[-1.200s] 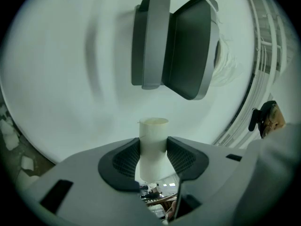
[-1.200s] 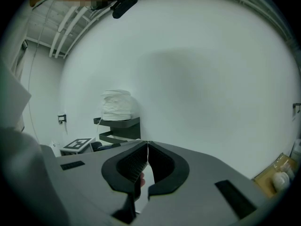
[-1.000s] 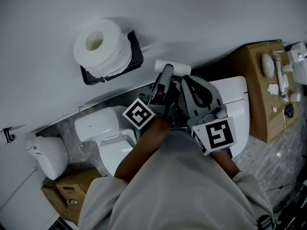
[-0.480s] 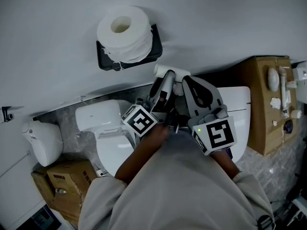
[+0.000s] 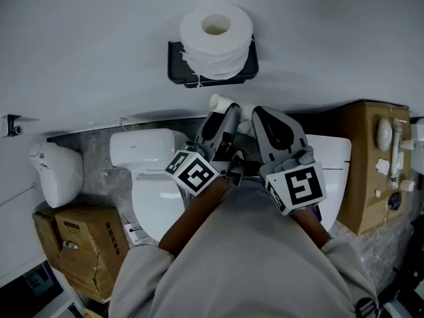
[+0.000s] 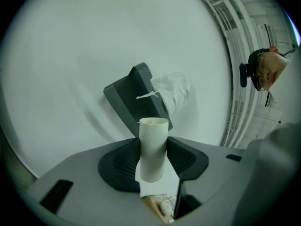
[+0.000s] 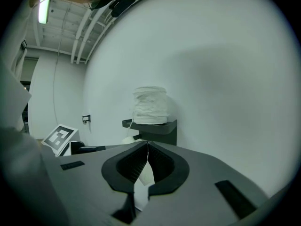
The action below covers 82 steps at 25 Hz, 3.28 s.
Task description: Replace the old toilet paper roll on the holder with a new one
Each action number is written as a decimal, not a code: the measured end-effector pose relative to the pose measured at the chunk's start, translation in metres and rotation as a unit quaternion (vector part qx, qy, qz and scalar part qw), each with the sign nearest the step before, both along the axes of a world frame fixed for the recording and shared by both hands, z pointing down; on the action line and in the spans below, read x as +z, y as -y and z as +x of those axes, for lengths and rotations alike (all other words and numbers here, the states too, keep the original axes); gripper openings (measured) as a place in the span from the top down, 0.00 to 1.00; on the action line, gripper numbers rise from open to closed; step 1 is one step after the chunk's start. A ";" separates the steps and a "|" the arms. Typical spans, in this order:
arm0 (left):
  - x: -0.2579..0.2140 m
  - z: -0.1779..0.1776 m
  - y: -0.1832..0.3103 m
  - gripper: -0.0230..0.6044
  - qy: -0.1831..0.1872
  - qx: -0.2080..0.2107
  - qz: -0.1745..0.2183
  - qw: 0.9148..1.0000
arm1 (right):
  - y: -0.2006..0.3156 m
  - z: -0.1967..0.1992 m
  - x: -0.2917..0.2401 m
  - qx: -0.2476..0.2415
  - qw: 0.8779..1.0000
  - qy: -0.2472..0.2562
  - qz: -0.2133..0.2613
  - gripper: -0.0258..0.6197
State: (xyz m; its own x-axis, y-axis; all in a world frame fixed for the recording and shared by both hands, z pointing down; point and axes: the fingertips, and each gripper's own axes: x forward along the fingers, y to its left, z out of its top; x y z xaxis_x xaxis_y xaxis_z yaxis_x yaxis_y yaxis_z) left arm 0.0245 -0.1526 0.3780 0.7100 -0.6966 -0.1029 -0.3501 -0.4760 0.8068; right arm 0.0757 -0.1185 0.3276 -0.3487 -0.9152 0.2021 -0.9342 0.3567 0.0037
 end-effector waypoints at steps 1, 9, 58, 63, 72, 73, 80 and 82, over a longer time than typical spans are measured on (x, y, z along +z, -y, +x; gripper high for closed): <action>-0.002 -0.006 0.001 0.67 0.004 -0.008 0.004 1.000 | 0.002 -0.004 -0.001 -0.007 1.000 0.001 0.001 0.93; -0.015 -0.050 0.002 0.67 0.032 -0.062 0.027 0.997 | 0.013 -0.042 -0.004 -0.061 0.998 0.005 0.005 0.93; -0.056 -0.086 0.016 0.69 0.011 -0.095 0.072 0.993 | 0.029 -0.046 -0.011 -0.070 0.997 0.011 0.022 0.93; -0.057 -0.087 0.015 0.69 0.001 -0.091 0.071 0.993 | 0.031 -0.040 -0.022 -0.062 0.997 0.006 0.038 0.93; -0.058 -0.088 0.014 0.69 -0.008 -0.086 0.070 0.994 | 0.041 -0.029 -0.050 -0.044 0.996 -0.022 0.071 0.93; -0.057 -0.089 0.014 0.69 -0.009 -0.086 0.069 0.994 | 0.042 -0.028 -0.053 -0.041 0.996 -0.024 0.074 0.93; -0.055 -0.091 0.015 0.69 -0.012 -0.083 0.066 0.994 | 0.051 -0.027 -0.071 -0.019 0.995 -0.017 0.096 0.70; -0.055 -0.091 0.016 0.69 -0.017 -0.081 0.063 0.995 | 0.055 -0.024 -0.076 -0.007 0.995 -0.014 0.103 0.60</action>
